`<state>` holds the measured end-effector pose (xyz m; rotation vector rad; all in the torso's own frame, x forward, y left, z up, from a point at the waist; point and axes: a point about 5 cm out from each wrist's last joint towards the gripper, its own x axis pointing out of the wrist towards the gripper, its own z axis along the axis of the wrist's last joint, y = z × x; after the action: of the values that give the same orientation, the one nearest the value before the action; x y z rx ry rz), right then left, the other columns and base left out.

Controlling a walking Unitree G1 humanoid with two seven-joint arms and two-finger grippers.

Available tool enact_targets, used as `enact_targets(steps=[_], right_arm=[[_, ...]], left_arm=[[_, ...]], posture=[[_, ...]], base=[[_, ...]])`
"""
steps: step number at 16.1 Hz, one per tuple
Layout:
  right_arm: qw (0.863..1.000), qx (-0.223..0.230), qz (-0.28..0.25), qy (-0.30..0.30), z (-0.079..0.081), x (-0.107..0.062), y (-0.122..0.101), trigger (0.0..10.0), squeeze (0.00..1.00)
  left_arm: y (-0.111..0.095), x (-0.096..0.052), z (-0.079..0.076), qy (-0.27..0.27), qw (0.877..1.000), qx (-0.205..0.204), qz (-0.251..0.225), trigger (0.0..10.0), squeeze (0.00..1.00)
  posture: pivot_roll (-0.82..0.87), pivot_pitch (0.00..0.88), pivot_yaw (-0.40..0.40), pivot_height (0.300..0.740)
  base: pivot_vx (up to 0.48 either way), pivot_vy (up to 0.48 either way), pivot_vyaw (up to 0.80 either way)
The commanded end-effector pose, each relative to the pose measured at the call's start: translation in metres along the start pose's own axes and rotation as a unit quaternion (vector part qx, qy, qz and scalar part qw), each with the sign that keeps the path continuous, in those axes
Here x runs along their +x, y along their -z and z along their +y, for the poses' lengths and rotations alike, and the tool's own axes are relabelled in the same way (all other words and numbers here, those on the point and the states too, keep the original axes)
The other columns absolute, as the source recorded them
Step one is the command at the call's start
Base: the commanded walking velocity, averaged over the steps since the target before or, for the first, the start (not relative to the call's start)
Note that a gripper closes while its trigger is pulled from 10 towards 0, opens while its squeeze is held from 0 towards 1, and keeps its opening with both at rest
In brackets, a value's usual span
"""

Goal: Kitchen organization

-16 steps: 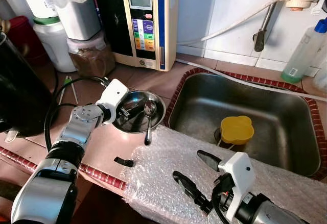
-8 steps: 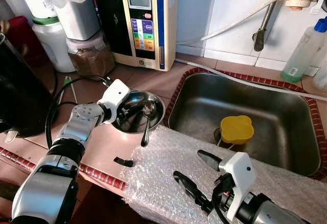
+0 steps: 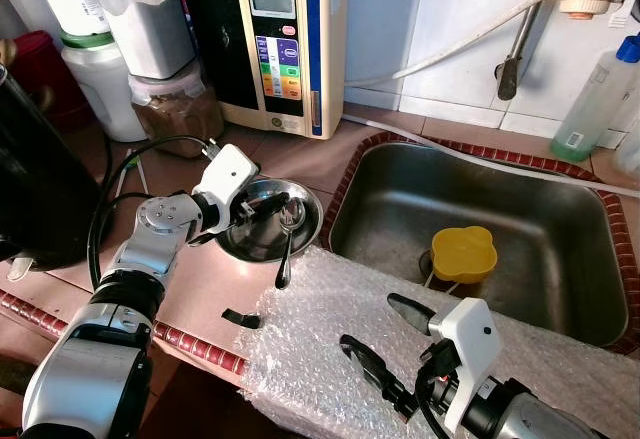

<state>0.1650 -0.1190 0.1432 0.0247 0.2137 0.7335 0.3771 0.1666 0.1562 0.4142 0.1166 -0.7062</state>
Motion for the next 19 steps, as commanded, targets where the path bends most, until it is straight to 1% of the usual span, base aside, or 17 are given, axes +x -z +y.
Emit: enact_targets(steps=[1,3,4,5,6,7,8,9,10,11,13,15,18,19], right_arm=[[1.0,-0.009,-0.009,-0.004,0.0,-0.001,-0.005,10.0,0.0],[1.0,-0.01,-0.01,-0.005,-0.001,0.0,-0.005,10.0,0.0],[1.0,-0.011,-0.01,-0.005,-0.002,0.001,-0.005,10.0,0.0],[1.0,-0.012,-0.011,-0.005,-0.002,0.001,-0.006,10.0,0.0],[1.0,-0.012,-0.011,-0.005,-0.003,0.001,-0.006,10.0,0.0],[1.0,-0.012,-0.011,-0.004,-0.003,0.0,-0.006,10.0,0.0],[1.0,-0.011,-0.011,-0.004,-0.003,0.001,-0.006,10.0,0.0],[1.0,-0.011,-0.012,-0.004,-0.002,0.001,-0.006,10.0,0.0],[1.0,-0.011,-0.013,-0.004,-0.002,0.001,-0.006,10.0,0.0],[1.0,-0.011,-0.013,-0.004,-0.001,0.001,-0.006,10.0,0.0],[1.0,-0.011,-0.013,-0.004,-0.001,0.001,-0.006,10.0,0.0],[1.0,-0.01,-0.013,-0.004,0.0,0.001,-0.006,10.0,0.0],[1.0,-0.011,-0.013,-0.003,0.0,0.001,-0.006,10.0,0.0],[1.0,-0.011,-0.012,-0.002,-0.001,0.001,-0.006,10.0,0.0]], left_arm=[[0.001,-0.006,0.009,-0.016,1.0,0.012,0.01,10.0,1.0],[0.002,-0.007,0.011,-0.011,1.0,0.017,0.018,10.0,1.0],[0.004,-0.008,0.011,-0.005,0.999,0.022,0.031,10.0,1.0],[0.01,-0.01,0.011,0.01,0.998,0.033,0.059,10.0,1.0],[0.014,-0.01,0.01,0.017,0.997,0.028,0.072,10.0,1.0],[0.015,-0.01,0.009,0.021,0.997,0.017,0.075,10.0,1.0],[0.016,-0.01,0.008,0.034,0.996,0.018,0.079,10.0,0.62],[0.02,-0.01,0.006,0.036,0.995,0.017,0.088,8.7,0.0],[0.023,-0.01,0.006,0.034,0.994,0.016,0.102,4.5,0.0],[0.024,-0.011,0.006,0.036,0.993,0.017,0.108,0.0,0.0],[0.027,-0.012,0.006,0.038,0.992,0.016,0.12,0.0,0.0],[0.03,-0.013,0.004,0.055,0.99,0.006,0.13,0.0,0.0],[0.036,-0.013,0.0,0.076,0.984,-0.007,0.16,0.0,0.0],[0.036,-0.013,0.0,0.077,0.983,-0.008,0.165,0.0,0.0]], posture=[[-0.07,0.065,0.084,0.74],[-0.07,0.061,0.084,0.74],[-0.07,0.06,0.085,0.74],[-0.07,0.059,0.088,0.74],[-0.07,0.059,0.088,0.74],[-0.07,0.059,0.089,0.74],[-0.07,0.058,0.089,0.74],[-0.07,0.058,0.091,0.74],[-0.08,0.057,0.093,0.74],[-0.07,0.057,0.093,0.74],[-0.08,0.059,0.096,0.74],[-0.08,0.06,0.096,0.74],[-0.08,0.062,0.098,0.74],[-0.08,0.063,0.099,0.74]], base=[[0.0,0.0,0.0],[0.0,0.0,0.0],[0.0,0.0,0.0],[0.0,0.0,0.0],[0.0,0.0,0.0],[0.0,0.0,0.0],[0.0,0.0,0.0],[0.0,0.0,0.0],[0.0,0.0,0.0],[0.0,0.0,0.0],[0.0,0.0,0.0],[0.0,0.0,0.0],[0.0,0.0,0.0],[0.0,0.0,0.0]])
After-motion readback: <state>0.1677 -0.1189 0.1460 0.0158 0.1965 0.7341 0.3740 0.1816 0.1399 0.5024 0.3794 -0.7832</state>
